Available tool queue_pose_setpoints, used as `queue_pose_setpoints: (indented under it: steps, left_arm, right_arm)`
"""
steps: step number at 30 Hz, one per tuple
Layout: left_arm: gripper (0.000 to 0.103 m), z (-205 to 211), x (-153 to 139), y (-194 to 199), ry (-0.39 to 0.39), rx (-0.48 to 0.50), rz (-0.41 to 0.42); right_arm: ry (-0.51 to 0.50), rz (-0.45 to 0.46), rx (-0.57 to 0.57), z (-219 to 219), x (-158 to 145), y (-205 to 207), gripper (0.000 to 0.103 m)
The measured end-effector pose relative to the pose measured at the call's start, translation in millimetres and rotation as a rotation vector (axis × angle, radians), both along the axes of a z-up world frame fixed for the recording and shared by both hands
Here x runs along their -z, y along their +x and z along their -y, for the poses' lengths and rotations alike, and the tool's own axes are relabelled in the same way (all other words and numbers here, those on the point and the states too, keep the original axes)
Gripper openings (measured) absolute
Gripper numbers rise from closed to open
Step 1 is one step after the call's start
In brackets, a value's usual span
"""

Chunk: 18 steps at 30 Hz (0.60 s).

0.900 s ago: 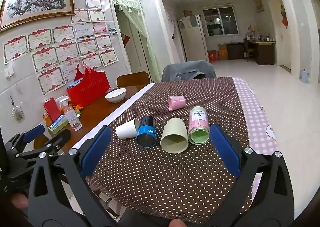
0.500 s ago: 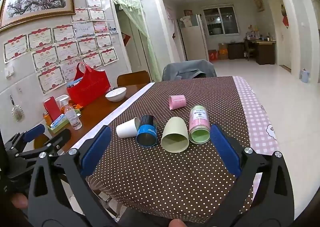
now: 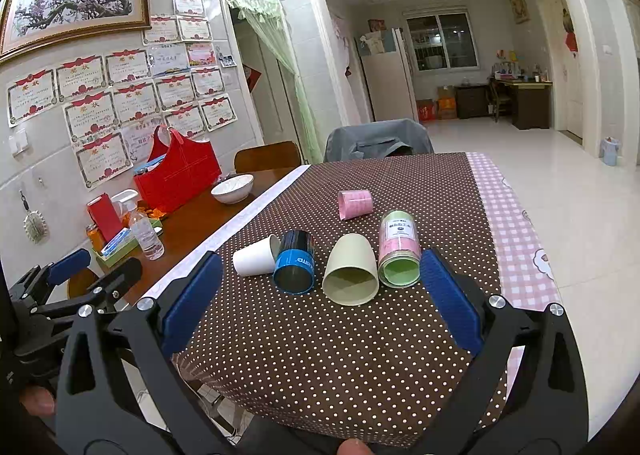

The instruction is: Flip cup upside down

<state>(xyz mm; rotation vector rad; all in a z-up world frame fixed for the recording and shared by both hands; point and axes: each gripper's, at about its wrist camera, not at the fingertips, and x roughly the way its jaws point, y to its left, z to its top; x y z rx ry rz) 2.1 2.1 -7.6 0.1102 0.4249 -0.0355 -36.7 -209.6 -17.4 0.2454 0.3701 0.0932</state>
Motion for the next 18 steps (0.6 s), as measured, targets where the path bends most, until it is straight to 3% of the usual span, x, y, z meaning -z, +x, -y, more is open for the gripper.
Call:
queue_pose_setpoints:
  steps: [18]
  left_arm:
    - [0.093,1.2,2.0,0.2,0.000,0.004,-0.004]
  right_arm:
    - [-0.001,-0.003,0.002,-2.7,1.2,0.7,0.097]
